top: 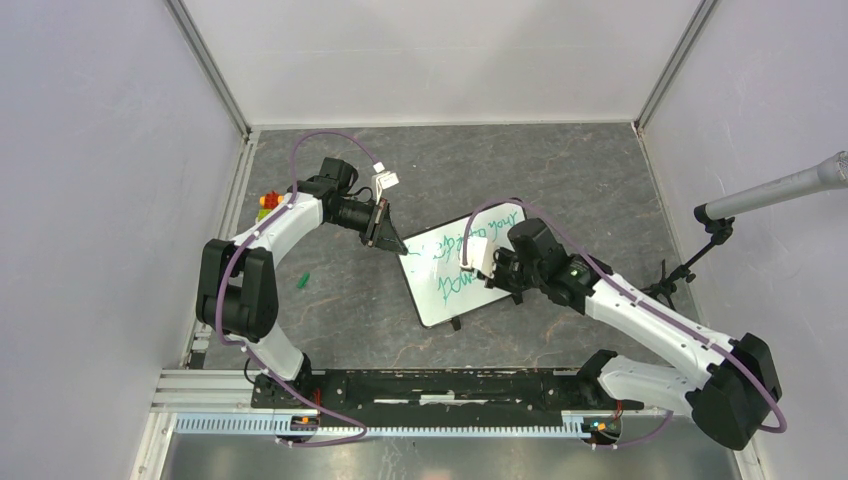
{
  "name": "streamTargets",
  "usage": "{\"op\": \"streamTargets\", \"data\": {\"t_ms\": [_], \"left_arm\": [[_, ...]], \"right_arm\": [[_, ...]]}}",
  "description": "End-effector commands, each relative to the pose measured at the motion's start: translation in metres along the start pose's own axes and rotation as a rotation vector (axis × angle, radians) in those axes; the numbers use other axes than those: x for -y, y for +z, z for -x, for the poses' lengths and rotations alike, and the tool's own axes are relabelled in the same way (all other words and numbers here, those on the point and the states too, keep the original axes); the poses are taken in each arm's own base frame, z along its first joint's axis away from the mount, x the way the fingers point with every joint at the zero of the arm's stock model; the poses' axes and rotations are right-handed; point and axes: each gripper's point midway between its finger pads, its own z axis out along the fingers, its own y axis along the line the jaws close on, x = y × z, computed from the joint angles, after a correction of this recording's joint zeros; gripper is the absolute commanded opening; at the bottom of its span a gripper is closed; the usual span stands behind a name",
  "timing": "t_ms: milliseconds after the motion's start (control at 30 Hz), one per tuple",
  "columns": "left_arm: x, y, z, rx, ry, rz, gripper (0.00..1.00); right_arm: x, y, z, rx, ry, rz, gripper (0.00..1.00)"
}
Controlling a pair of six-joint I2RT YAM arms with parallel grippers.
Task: Write a sentence on the whiteboard
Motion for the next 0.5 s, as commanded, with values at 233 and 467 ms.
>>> {"op": "streamTargets", "data": {"t_ms": [233, 467], "left_arm": [[-0.012, 0.003, -0.001, -0.010, 0.048, 0.030, 0.02], [-0.011, 0.002, -0.003, -0.011, 0.050, 0.034, 0.02]], "right_arm": [[-0.012, 0.000, -0.026, -0.050, 0.004, -0.002, 0.00], [0.007, -0.010, -0.019, -0.059, -0.014, -0.071, 0.00]]}}
